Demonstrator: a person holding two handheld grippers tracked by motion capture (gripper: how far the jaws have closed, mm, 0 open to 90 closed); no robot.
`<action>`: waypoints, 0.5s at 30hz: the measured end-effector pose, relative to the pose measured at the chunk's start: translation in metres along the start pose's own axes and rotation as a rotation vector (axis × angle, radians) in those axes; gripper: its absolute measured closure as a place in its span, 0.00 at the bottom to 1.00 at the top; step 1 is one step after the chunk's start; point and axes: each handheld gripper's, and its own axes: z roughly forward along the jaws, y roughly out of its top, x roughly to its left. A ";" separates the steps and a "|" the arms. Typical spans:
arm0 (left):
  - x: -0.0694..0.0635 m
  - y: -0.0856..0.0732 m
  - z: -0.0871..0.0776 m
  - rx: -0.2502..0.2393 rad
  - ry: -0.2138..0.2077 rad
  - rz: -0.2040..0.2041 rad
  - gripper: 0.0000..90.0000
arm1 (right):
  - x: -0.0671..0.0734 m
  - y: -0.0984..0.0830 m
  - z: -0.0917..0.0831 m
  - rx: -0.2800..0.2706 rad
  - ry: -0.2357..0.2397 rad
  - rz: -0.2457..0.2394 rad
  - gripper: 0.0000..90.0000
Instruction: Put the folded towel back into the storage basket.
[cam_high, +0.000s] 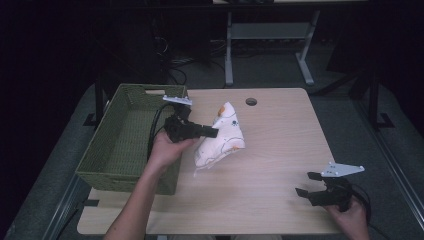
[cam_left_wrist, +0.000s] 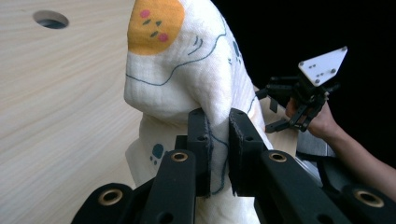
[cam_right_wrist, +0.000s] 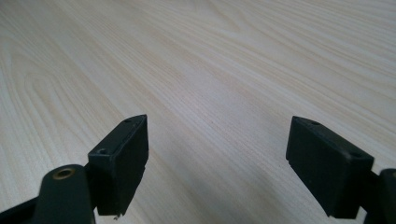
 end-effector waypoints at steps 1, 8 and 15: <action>0.001 0.000 -0.003 -0.004 0.002 -0.002 0.90 | 0.000 0.000 0.000 -0.001 0.000 0.001 0.23; 0.006 0.001 -0.020 -0.025 0.016 -0.012 0.90 | -0.001 0.000 0.001 0.003 0.001 0.004 0.23; 0.011 0.002 -0.031 -0.037 0.025 -0.016 0.89 | -0.001 0.000 0.001 0.004 -0.004 0.003 0.23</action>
